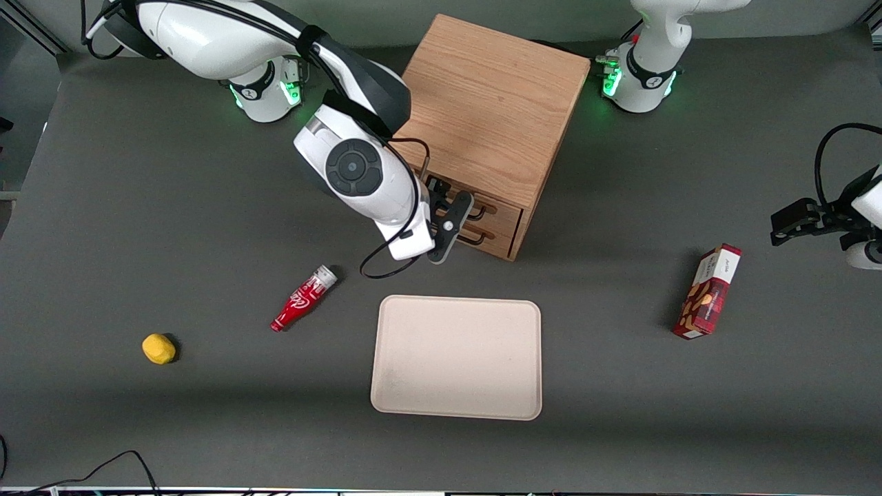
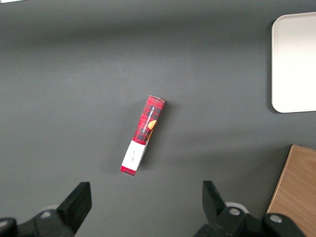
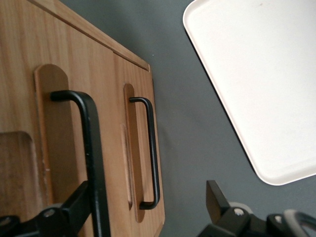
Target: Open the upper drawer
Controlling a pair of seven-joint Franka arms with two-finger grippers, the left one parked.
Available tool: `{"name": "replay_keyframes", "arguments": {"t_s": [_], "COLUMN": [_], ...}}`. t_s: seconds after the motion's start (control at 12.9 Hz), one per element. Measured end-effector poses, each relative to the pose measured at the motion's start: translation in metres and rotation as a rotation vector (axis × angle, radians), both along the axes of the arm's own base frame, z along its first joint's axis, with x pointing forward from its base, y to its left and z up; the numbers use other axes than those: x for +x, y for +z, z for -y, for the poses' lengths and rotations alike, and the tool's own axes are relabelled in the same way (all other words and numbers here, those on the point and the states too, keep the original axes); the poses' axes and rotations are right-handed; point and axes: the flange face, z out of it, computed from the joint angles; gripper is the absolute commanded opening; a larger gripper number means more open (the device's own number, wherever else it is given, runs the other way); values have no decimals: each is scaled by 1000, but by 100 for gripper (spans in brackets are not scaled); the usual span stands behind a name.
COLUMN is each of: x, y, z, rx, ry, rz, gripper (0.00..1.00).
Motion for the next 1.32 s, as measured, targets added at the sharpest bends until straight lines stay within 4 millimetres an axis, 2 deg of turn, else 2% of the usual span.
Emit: {"name": "replay_keyframes", "arguments": {"t_s": [0.47,0.86,1.32], "x": [32,50,83], "y": [2,2,10], "z": [39,56,83], "rx": [-2,-15,-2], "ry": [0,-31,-72], "rz": [40,81,145], "gripper": [100,100,100]}}
